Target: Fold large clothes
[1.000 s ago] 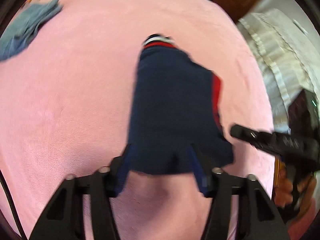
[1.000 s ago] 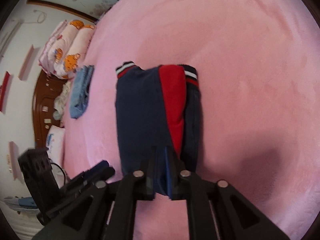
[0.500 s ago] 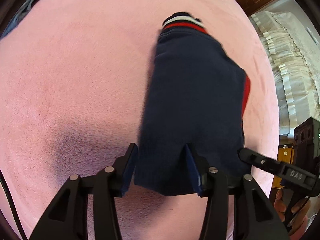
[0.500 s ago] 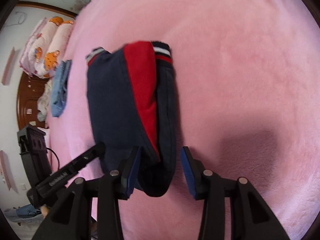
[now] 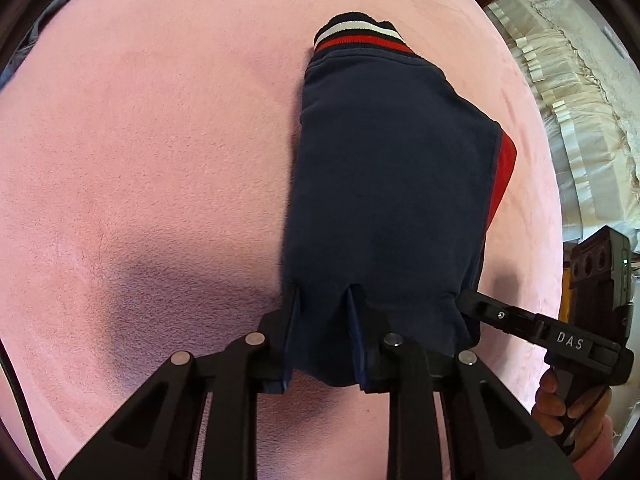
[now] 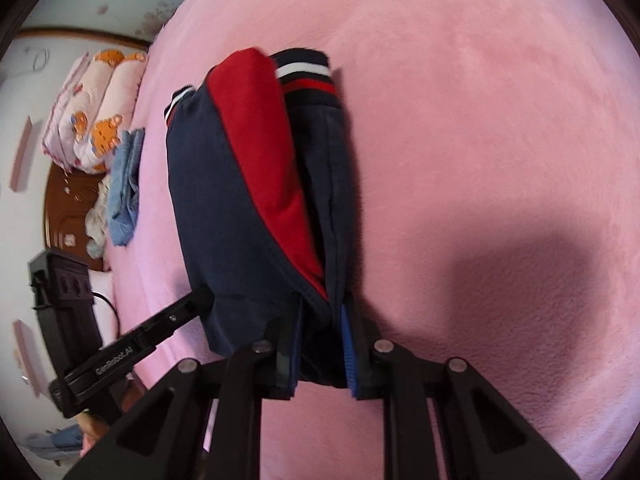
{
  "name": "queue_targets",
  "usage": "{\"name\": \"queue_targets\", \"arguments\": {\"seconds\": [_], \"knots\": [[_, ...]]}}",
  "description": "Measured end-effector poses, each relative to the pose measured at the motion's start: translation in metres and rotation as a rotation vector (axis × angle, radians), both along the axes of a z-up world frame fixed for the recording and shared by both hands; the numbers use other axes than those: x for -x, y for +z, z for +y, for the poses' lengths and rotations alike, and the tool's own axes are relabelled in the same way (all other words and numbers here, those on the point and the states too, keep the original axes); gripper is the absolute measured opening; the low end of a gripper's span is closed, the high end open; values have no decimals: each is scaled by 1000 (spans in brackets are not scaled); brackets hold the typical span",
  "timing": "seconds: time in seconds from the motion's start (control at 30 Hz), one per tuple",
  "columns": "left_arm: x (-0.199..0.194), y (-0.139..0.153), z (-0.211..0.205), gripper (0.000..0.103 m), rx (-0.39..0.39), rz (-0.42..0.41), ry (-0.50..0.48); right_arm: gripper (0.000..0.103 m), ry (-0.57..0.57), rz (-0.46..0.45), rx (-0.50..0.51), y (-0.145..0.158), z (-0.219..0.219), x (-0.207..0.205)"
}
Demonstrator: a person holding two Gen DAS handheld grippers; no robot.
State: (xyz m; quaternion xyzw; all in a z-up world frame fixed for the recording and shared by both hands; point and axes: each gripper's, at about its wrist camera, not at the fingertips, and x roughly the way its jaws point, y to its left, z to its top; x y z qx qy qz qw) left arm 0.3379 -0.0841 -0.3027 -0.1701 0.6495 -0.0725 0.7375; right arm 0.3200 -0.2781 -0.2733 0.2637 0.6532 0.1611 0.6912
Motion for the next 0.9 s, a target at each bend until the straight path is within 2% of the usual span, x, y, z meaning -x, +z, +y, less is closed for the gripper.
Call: {"name": "queue_targets", "arguments": {"seconds": [0.17, 0.3, 0.37, 0.47, 0.53, 0.63, 0.7, 0.8, 0.9], "knots": [[-2, -2, -4, 21, -29, 0, -43, 15, -84, 10, -74, -10, -23, 9], [-1, 2, -3, 21, -25, -9, -46, 16, -95, 0, -100, -7, -26, 13], [2, 13, -7, 21, -57, -34, -66, 17, -57, -49, -77, 11, -24, 12], [6, 35, -20, 21, -166, -70, -127, 20, -3, -184, 34, 52, -16, 10], [7, 53, -28, 24, -199, -111, -157, 20, 7, -266, 69, 73, -15, 9], [3, 74, -34, 30, -144, -149, -167, 20, 19, -346, 13, 94, -12, 4], [-3, 79, -37, 30, -122, -167, -176, 20, 51, -343, -27, 94, -6, -1], [-18, 75, -40, 30, -150, -179, -169, 15, 108, -326, -32, 81, 8, -10], [-38, 65, -45, 28, -116, -178, -136, 5, 141, -306, -55, 61, 20, -17]]}}
